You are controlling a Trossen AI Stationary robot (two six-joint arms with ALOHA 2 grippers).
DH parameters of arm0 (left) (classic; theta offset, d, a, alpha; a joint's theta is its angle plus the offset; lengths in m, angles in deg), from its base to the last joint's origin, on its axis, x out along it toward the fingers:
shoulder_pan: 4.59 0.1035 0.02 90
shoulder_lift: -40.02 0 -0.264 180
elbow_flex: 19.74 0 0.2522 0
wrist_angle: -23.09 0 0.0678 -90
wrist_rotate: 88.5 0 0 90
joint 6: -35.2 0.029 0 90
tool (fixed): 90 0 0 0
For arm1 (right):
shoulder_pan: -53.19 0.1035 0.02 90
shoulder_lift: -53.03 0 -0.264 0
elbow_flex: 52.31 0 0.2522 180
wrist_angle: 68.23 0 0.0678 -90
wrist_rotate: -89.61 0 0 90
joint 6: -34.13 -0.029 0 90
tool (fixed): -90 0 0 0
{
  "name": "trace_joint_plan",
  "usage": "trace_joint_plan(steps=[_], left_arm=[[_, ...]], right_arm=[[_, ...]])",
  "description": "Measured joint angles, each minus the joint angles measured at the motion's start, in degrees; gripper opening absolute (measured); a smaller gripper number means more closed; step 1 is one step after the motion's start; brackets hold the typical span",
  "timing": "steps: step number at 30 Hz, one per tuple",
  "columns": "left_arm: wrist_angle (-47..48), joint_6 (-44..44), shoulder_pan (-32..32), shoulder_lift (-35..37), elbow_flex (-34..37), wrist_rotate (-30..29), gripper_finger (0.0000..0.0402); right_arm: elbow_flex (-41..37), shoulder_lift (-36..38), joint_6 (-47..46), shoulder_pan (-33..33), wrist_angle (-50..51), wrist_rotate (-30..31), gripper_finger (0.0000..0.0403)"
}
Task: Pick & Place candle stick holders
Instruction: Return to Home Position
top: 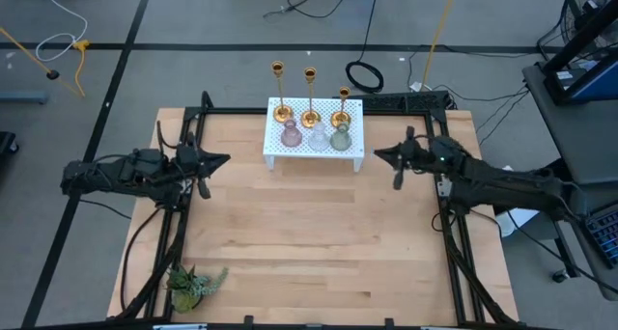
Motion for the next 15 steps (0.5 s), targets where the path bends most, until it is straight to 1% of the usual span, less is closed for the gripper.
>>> trace_joint_plan(steps=[2, 6, 11, 15], left_arm=[[1.7, 0.1, 0.0, 1.3, 0.1, 1.4, 0.0021], [0.5, 2.1, 0.0, 4.8, 2.9, 2.7, 0.0021], [-4.4, 2.0, 0.0, 10.6, 8.7, 2.6, 0.0021], [-9.8, 2.0, 0.0, 14.2, 14.6, 8.4, 0.0021]], right_arm=[[-0.4, 4.3, 0.0, 0.0, 3.4, 0.0, 0.0], [-4.3, 12.7, 0.0, 0.0, 4.6, 0.0, 0.0], [-10.0, 22.8, -0.4, 0.0, 4.3, 0.1, 0.0], [-13.8, 28.8, -0.6, 0.0, 4.6, -1.3, 0.0]])
